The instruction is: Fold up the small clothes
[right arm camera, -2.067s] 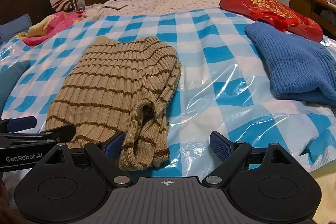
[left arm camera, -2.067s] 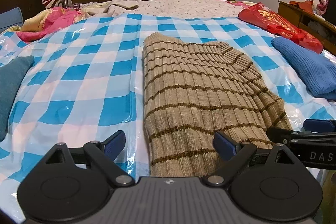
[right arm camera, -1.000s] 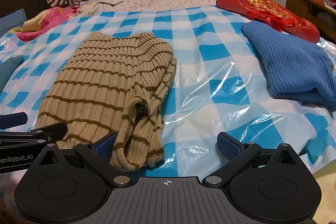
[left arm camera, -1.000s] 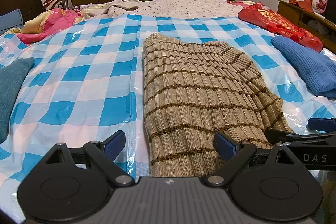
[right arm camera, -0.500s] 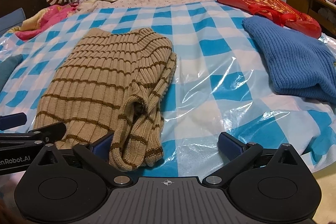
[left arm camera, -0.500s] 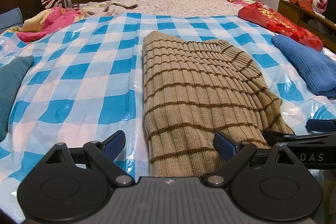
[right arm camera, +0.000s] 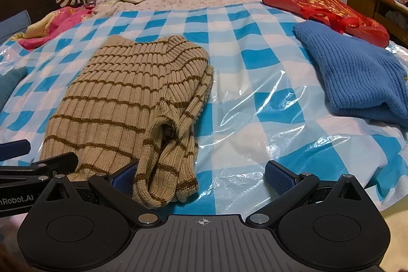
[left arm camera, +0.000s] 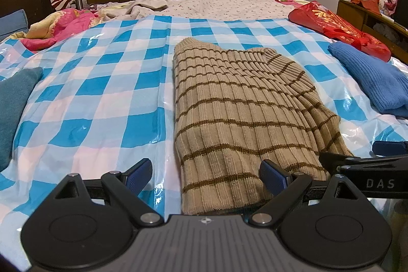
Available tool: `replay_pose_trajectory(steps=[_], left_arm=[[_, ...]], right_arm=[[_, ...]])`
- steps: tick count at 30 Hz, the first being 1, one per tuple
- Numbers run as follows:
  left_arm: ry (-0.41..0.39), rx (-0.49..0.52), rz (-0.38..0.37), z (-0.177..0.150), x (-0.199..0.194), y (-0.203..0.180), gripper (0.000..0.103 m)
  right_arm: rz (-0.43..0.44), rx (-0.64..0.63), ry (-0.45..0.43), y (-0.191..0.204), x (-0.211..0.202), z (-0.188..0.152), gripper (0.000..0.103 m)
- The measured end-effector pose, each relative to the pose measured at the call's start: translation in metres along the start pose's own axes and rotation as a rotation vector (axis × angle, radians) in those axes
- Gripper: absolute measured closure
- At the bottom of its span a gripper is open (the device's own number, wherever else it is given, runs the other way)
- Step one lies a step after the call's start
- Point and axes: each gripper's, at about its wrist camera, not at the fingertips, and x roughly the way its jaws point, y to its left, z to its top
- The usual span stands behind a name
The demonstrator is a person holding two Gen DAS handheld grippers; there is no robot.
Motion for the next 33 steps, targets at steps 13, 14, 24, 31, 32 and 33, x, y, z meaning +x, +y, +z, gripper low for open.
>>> replay_pose_trajectory(steps=[13,14,24,31,32,33], left_arm=[[0.011,0.003,-0.007,-0.009,-0.013,0.0,0.002],[0.012,0.003,-0.008,-0.009,-0.013,0.0,0.002],[0.035,0.003,-0.011,-0.01,-0.014,-0.002,0.002],[0.044,-0.005,-0.013,-0.011,-0.014,-0.001,0.002],[0.045,-0.006,-0.013,-0.011,-0.014,-0.001,0.002],[0.046,-0.007,-0.014,-0.011,-0.014,-0.001,0.002]], right_arm=[[0.013,-0.029,-0.048,0.006,-0.027,-0.007,0.001],[0.012,-0.03,-0.049,0.007,-0.028,-0.007,0.001],[0.013,-0.007,-0.059,0.004,-0.03,-0.009,0.001],[0.019,-0.008,-0.049,0.005,-0.03,-0.01,0.001],[0.02,-0.01,-0.049,0.006,-0.03,-0.01,0.001],[0.021,-0.011,-0.05,0.006,-0.031,-0.011,0.001]])
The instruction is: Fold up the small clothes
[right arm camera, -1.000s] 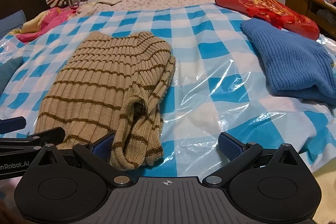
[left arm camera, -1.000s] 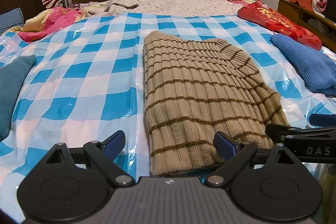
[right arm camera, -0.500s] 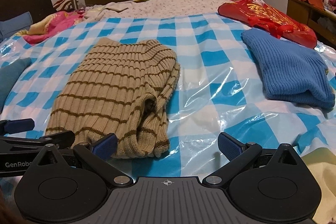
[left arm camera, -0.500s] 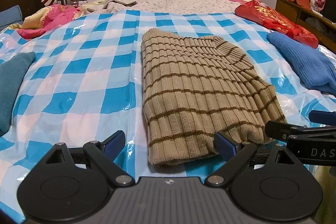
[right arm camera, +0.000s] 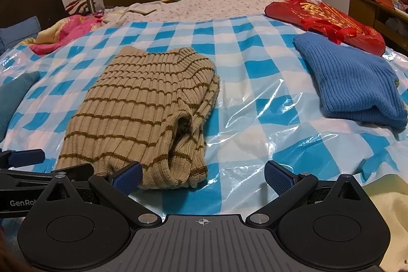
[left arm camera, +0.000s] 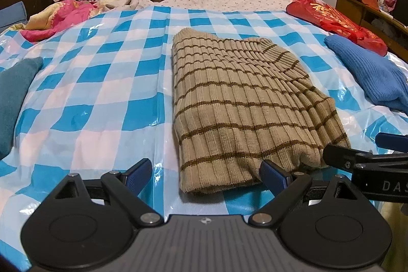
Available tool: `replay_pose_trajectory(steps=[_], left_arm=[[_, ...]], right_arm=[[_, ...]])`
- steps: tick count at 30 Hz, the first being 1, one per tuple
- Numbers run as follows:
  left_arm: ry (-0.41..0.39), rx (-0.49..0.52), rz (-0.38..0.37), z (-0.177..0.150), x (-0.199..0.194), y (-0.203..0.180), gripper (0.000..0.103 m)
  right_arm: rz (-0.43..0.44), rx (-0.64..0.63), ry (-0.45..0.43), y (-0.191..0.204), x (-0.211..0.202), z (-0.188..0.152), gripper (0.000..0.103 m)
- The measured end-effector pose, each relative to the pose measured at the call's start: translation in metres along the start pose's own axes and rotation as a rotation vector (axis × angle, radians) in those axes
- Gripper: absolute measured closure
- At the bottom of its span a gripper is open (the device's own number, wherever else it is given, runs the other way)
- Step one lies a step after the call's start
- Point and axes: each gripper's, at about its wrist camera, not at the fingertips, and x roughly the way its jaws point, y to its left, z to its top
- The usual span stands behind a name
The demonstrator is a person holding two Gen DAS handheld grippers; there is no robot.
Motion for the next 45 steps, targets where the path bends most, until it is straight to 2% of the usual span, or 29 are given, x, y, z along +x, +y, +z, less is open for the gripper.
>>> replay_pose_trajectory(steps=[31,45], left_arm=[[0.03,-0.022,-0.02,-0.0008,0.0018,0.001,0.002],[0.031,-0.028,-0.025,-0.0019,-0.0005,0.0027,0.002]], right_arm=[[-0.017,-0.014,0.013,0.0035,-0.0032,-0.0048,0.002],[-0.049,-0.017,0.033,0.0032,-0.001,-0.0067,0.002]])
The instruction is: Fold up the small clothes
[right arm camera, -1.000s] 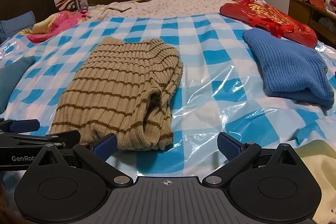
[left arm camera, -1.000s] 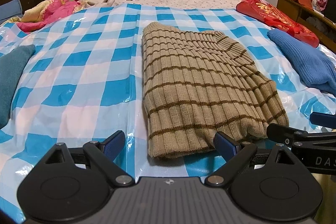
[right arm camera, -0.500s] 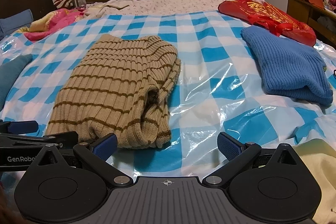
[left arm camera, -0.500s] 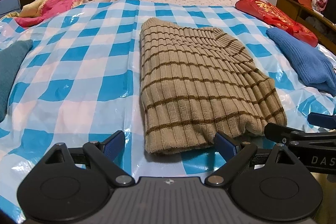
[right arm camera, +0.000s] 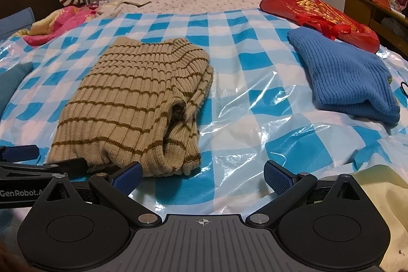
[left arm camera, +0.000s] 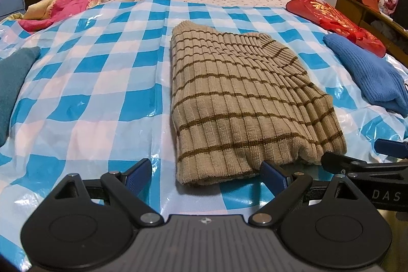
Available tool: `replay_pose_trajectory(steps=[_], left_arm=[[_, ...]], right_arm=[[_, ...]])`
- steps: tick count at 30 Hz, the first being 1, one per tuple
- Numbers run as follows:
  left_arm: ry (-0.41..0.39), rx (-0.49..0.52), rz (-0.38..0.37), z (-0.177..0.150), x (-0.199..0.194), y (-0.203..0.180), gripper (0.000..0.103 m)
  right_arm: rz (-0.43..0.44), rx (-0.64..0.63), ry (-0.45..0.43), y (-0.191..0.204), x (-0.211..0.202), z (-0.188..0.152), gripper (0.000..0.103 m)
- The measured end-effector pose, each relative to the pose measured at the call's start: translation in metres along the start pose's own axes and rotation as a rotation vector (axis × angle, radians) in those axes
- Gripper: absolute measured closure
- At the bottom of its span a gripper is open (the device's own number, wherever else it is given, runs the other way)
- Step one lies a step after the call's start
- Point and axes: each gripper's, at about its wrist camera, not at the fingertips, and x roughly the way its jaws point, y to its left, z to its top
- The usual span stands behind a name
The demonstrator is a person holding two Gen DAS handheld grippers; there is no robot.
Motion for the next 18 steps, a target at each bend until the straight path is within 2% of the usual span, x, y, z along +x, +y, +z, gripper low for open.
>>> replay_pose_trajectory(steps=[18], left_arm=[[-0.003,0.003,0.006,0.0002,-0.0012,0.0003,0.002]], right_arm=[[-0.01,-0.012,0.008,0.0023,0.0014,-0.0015,0.002]])
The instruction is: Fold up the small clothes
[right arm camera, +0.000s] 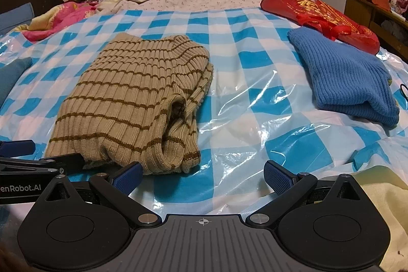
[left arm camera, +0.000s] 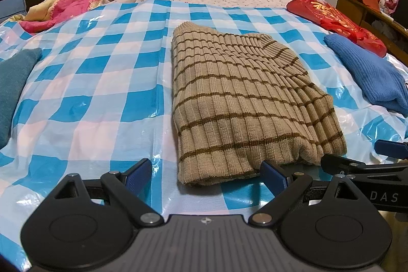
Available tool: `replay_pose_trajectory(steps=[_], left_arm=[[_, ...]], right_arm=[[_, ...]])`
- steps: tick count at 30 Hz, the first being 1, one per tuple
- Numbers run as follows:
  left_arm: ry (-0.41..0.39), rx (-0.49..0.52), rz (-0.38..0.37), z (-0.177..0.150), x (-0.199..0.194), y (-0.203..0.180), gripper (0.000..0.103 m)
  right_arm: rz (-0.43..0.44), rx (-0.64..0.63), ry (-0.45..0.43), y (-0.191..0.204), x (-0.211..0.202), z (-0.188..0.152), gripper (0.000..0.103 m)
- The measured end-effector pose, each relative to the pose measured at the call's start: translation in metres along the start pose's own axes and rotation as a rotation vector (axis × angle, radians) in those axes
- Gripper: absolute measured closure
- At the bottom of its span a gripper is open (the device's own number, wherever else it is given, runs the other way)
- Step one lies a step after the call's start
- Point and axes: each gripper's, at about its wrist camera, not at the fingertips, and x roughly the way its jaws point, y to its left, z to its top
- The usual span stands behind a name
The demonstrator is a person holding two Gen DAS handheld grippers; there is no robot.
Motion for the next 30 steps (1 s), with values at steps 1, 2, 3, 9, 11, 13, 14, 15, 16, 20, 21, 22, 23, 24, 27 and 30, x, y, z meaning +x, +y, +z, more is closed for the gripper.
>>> replay_pose_trajectory(steps=[1,2,3,9,11,13,14,15,16,20,21,22,23,24,27,30], left_arm=[[0.0,0.001,0.002,0.0002,0.0,0.0001,0.002],[0.0,0.003,0.004,0.0002,-0.0002,-0.0003,0.002],[0.0,0.004,0.005,0.0001,-0.0002,-0.0004,0.002],[0.0,0.006,0.01,-0.0005,-0.0007,-0.0013,0.002],[0.0,0.007,0.011,-0.0003,-0.0008,-0.0013,0.002],[0.0,0.007,0.01,-0.0003,-0.0009,-0.0012,0.002],[0.0,0.007,0.01,-0.0004,-0.0009,-0.0014,0.002],[0.0,0.007,0.01,-0.0004,-0.0009,-0.0014,0.002],[0.0,0.007,0.01,-0.0004,-0.0009,-0.0013,0.002],[0.0,0.007,0.011,-0.0005,-0.0009,-0.0015,0.002],[0.0,0.007,0.011,-0.0005,-0.001,-0.0015,0.002],[0.0,0.007,0.011,-0.0005,-0.001,-0.0014,0.002],[0.0,0.007,0.011,-0.0004,-0.0012,-0.0012,0.002],[0.0,0.007,0.011,-0.0004,-0.0011,-0.0013,0.002],[0.0,0.007,0.01,-0.0005,-0.0011,-0.0016,0.002],[0.0,0.008,0.012,-0.0005,-0.0012,-0.0015,0.002]], right_arm=[[0.0,0.0,0.001,0.0001,0.0001,-0.0003,0.002],[0.001,0.0,0.003,0.0,0.0006,-0.0004,0.002],[0.001,0.0,0.004,-0.0002,0.0013,-0.0001,0.002],[0.005,0.001,0.01,-0.0005,0.0019,0.0001,0.002],[0.005,0.001,0.011,-0.0004,0.002,0.0,0.002],[0.006,0.0,0.012,-0.0005,0.0022,-0.0001,0.002],[0.006,0.0,0.012,-0.0005,0.0023,-0.0002,0.002],[0.006,0.001,0.012,-0.0004,0.0023,-0.0002,0.002],[0.006,0.0,0.012,-0.0004,0.0023,-0.0003,0.002],[0.006,0.001,0.012,-0.0003,0.0024,-0.0002,0.002],[0.006,0.001,0.012,-0.0003,0.0024,-0.0002,0.002],[0.006,0.0,0.013,-0.0001,0.0024,-0.0004,0.002],[0.006,0.0,0.013,-0.0003,0.0024,-0.0002,0.002],[0.006,0.001,0.013,-0.0003,0.0023,-0.0002,0.002],[0.006,0.0,0.013,-0.0003,0.0026,-0.0005,0.002],[0.006,0.001,0.013,-0.0002,0.0025,-0.0007,0.002]])
